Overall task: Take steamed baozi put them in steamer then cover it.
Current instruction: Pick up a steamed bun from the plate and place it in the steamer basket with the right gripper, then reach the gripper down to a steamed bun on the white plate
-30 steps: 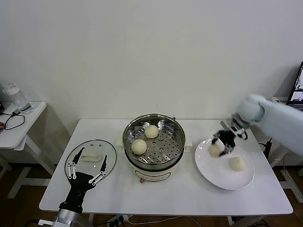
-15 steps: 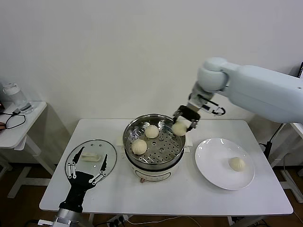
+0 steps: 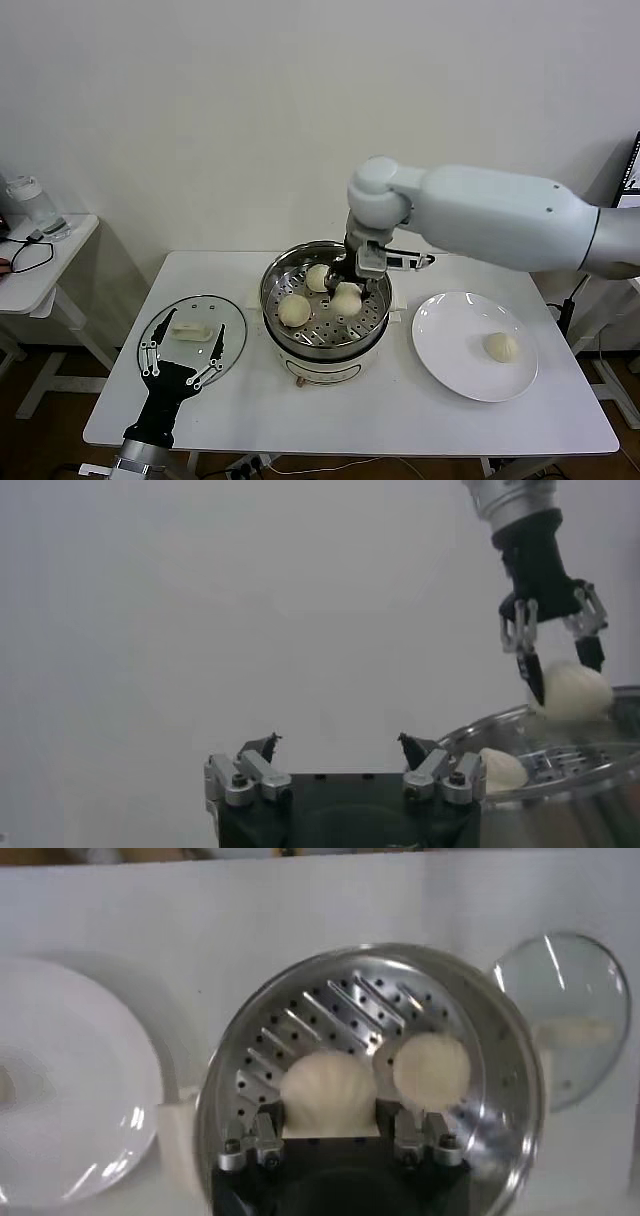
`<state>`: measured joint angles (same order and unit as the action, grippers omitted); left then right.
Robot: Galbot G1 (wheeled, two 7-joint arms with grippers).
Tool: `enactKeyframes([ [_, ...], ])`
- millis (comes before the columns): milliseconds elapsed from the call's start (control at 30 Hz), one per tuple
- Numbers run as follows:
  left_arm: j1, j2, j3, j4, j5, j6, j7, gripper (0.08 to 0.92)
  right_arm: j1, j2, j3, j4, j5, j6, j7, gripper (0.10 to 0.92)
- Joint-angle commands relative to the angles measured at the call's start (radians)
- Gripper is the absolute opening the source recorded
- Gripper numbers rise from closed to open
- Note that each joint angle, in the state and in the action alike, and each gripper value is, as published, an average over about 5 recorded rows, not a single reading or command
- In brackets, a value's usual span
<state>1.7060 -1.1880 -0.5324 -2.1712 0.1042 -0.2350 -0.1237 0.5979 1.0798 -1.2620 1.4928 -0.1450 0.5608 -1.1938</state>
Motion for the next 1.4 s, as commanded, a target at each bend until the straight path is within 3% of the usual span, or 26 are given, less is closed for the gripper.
enactKeyframes([
  [33,0.002,0.0,-0.004,0.004,-0.001,-0.004,-0.002,0.823,-0.085,0.037,0.013,0.013,-0.118,0.082,0.011,0.628],
  [533,0.001,-0.001,-0.01,0.005,-0.004,-0.008,-0.004,0.823,-0.122,0.053,0.019,-0.006,-0.154,0.09,0.019,0.639],
  [867,-0.002,0.0,-0.014,0.012,-0.009,-0.012,-0.005,0.823,-0.132,0.046,0.059,-0.013,-0.189,0.095,0.029,0.81],
  [967,-0.003,0.001,-0.012,0.014,-0.009,-0.012,-0.005,0.823,-0.119,0.012,0.098,-0.006,-0.174,0.091,0.022,0.821],
  [1167,-0.006,0.002,-0.006,0.013,-0.009,-0.01,-0.004,0.823,-0.096,-0.128,0.23,-0.034,-0.055,0.018,-0.006,0.823],
  [1400,-0.006,0.006,0.003,0.008,-0.008,-0.007,-0.004,0.823,-0.06,-0.326,0.282,-0.272,0.294,-0.35,-0.019,0.823],
])
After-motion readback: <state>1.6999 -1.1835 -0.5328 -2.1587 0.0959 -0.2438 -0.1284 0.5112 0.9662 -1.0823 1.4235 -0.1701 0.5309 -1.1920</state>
